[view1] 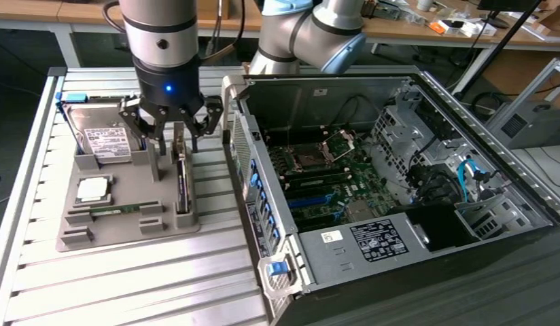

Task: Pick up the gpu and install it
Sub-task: 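Pick up the gpu and move the gpu toward the slot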

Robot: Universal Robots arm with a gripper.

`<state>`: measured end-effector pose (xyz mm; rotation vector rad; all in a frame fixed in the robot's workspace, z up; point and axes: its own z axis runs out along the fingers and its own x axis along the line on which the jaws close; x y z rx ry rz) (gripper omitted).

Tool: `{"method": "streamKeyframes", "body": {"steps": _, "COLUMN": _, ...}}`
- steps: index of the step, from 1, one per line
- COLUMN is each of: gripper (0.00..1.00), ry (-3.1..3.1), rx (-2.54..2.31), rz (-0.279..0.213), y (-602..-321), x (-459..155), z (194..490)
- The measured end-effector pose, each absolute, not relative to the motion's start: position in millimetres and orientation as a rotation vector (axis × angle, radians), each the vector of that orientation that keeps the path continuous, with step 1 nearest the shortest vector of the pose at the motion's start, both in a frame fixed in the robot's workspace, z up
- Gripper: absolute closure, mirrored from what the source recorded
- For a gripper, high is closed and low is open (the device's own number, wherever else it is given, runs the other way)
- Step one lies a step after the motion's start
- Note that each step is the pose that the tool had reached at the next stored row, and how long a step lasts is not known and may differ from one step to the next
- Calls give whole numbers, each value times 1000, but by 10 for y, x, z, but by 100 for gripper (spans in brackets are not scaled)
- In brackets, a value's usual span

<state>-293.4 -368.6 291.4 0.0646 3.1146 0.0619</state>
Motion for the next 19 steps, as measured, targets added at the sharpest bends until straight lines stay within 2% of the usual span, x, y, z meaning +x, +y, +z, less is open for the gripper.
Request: {"method": "streamKeyframes", "body": {"steps": 19, "gripper": 46, "ry": 3115, "rx": 43, "rz": 48, "y": -3667, "x": -2930, "z": 2638}}
